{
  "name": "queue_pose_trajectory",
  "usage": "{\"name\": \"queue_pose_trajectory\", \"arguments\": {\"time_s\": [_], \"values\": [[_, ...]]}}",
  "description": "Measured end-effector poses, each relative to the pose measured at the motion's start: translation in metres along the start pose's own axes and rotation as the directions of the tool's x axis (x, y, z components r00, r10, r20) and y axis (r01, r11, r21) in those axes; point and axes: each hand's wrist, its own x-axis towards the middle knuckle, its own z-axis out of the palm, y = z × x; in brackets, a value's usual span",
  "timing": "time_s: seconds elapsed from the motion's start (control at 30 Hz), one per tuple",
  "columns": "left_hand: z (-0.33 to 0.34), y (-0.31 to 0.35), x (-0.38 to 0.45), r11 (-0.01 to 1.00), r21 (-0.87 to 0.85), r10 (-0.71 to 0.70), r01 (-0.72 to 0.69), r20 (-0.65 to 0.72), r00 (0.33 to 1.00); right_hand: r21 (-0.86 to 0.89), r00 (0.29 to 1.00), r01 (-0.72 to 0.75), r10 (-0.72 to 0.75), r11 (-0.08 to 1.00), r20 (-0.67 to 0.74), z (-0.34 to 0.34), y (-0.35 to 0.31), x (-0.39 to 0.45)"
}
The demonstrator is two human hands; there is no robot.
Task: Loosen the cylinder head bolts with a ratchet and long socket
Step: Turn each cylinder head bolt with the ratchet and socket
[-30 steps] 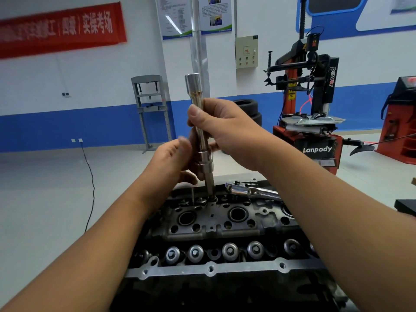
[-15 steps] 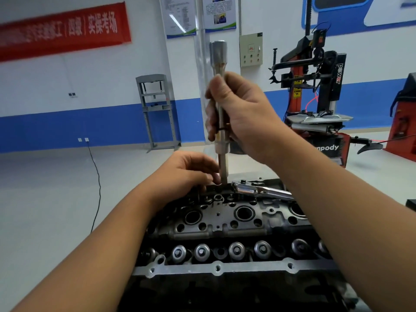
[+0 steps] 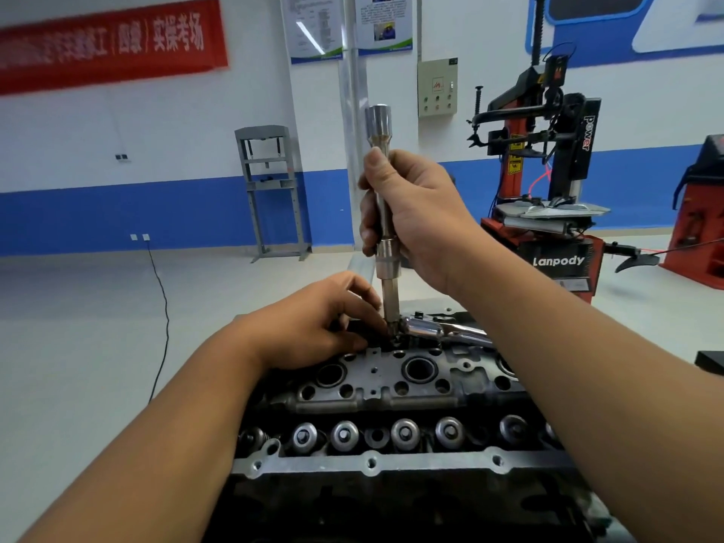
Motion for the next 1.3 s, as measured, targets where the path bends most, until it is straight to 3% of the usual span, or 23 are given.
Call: {"name": "queue_pose_trajectory", "arguments": {"time_s": [0.4,0.77,1.03,1.3], "values": [[0.002,-0.002,0.000,0.996,-0.083,0.031,-0.036,-0.056,0.998,0.031,0.995,-0.015,0.018,0.999,-0.096,-0.001,-0.003,0.001],[0.002,0.000,0.000,0.991,-0.136,0.004,-0.018,-0.097,0.995,0.028,0.997,-0.031,0.033,0.999,-0.068,0.000,-0.002,0.000],[-0.004,-0.007,0.001,0.940,-0.337,-0.068,0.049,-0.046,0.997,0.023,0.996,-0.057,0.055,0.998,0.069,0.007,0.008,-0.001],[0.000,-0.007,0.000,0.958,-0.285,-0.006,-0.007,-0.045,0.999,-0.015,0.985,0.054,-0.051,0.998,0.166,0.019,0.006,-0.013]]}}
